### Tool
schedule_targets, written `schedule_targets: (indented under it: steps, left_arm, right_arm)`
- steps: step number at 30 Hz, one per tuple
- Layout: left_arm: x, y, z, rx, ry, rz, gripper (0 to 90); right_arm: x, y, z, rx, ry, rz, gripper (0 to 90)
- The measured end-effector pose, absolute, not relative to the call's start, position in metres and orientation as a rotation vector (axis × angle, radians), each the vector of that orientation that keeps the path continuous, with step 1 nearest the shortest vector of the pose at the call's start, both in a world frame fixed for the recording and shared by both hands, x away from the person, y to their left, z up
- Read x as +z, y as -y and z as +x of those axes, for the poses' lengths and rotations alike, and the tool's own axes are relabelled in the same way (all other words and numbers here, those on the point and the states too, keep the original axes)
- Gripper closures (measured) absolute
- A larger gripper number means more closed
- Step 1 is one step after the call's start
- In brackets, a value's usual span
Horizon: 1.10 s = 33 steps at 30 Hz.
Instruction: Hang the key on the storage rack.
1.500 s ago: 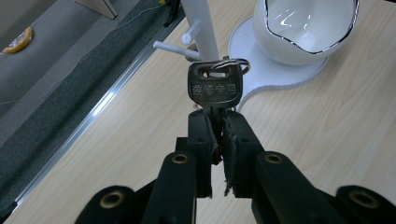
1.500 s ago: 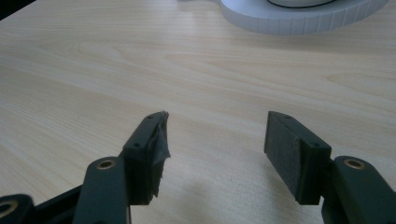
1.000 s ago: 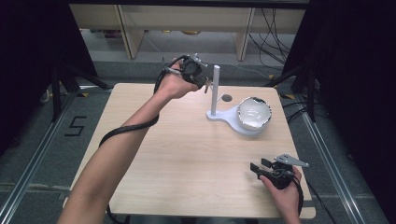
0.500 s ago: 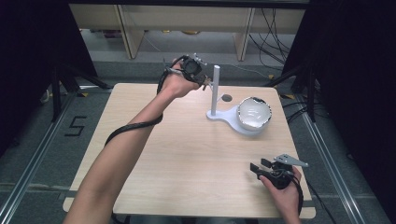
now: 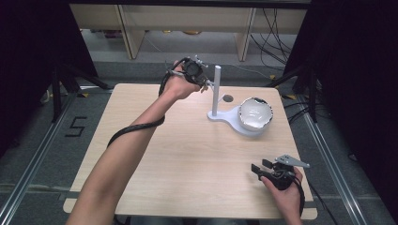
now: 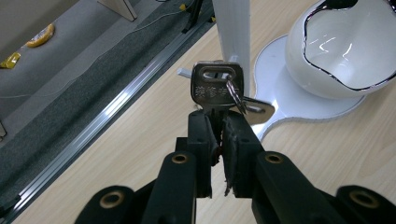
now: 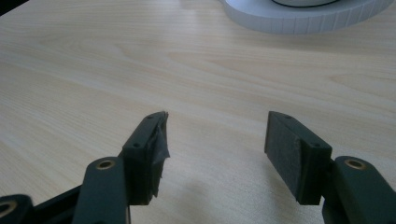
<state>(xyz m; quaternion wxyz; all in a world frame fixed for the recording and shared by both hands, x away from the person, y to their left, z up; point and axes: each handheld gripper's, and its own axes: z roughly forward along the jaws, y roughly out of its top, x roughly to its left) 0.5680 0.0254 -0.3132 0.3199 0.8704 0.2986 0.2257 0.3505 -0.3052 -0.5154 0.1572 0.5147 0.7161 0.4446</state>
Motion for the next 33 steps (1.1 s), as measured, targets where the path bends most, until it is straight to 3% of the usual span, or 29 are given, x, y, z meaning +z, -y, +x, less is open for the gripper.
schedule_targets:
  steps: [18,33]
  left_arm:
    - [-0.3084,-0.0162,0.5658,0.607,-0.721,2.318,81.6]
    - [-0.3152,-0.0210,0.5745,0.620,-0.772,2.298,81.6]
  right_arm:
    - [-0.5173,0.3035,0.3519,1.309,-2.034,1.471,40.0]
    - [-0.5166,0.3037,0.3511,1.316,-2.049,1.479,40.0]
